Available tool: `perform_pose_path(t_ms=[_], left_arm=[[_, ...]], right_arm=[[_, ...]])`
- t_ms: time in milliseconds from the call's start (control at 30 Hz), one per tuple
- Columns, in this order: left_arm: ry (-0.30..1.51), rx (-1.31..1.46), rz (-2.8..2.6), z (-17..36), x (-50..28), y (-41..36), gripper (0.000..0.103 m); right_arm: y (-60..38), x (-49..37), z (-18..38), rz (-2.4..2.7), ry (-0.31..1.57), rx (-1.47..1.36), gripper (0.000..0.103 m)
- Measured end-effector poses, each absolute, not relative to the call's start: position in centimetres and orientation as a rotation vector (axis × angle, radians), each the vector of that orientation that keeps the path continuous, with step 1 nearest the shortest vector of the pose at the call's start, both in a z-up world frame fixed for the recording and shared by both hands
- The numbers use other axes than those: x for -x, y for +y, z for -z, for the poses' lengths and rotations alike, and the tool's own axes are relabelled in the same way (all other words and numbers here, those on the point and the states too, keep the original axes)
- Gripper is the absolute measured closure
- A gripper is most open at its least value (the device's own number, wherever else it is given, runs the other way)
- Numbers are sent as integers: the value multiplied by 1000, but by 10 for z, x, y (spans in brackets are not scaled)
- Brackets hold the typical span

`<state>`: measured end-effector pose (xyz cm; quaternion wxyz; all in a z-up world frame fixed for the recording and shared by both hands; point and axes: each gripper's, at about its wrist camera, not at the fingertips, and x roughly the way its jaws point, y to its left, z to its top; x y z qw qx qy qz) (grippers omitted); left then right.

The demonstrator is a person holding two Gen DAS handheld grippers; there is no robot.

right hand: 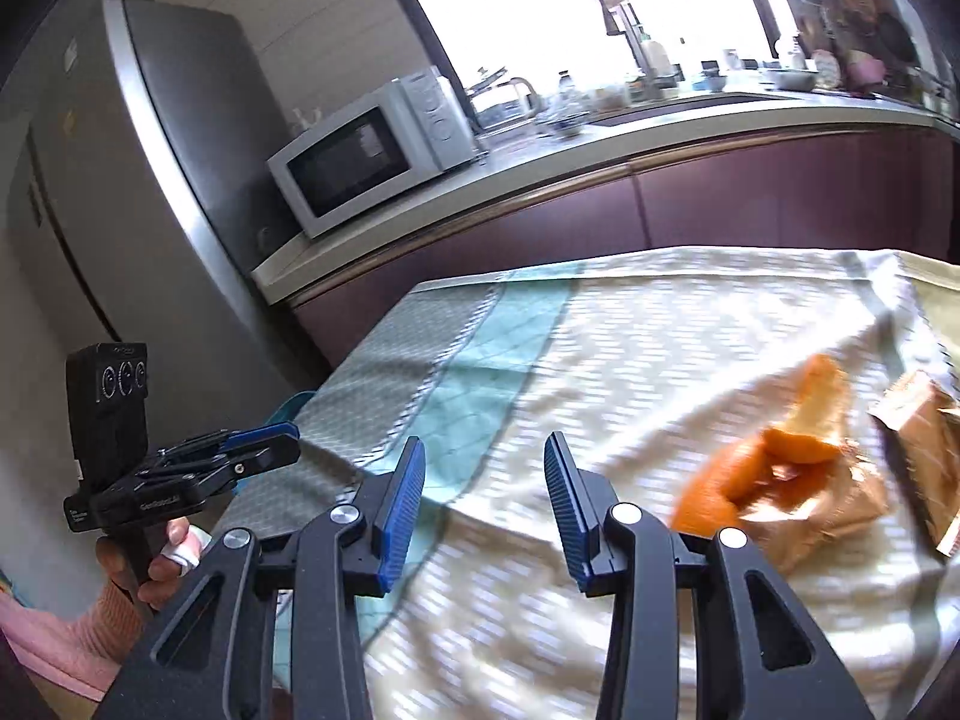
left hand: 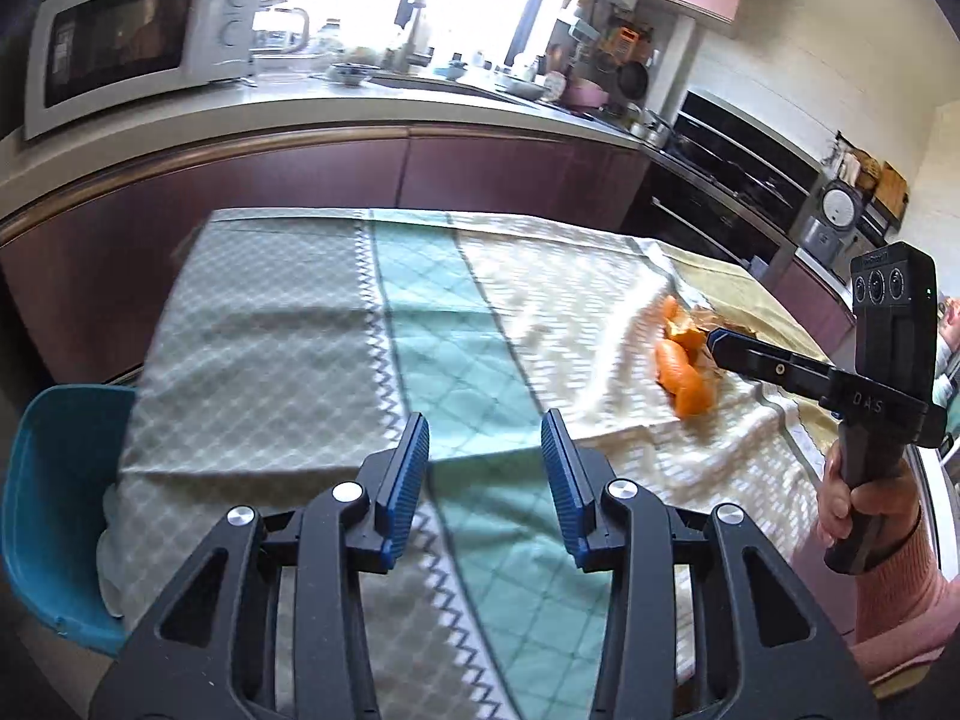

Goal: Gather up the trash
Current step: 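Return both open grippers to the table over the peels and gold wrapper, then grasp the gold foil wrapper with the right gripper while the left gripper grasps an orange peel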

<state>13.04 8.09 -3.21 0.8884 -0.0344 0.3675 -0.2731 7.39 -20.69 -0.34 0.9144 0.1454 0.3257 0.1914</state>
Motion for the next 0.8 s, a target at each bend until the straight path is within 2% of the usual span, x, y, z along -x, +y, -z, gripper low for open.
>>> perform_pose_path(t_ms=[367,800], left_arm=[[839,-8,751,51,-140,-58,64],[919,-28,738,70,-164,-117,60]], right_arm=[[-316,-53,24,-126,653,-364,58],[-400,-68,53,49,685,-433,50]])
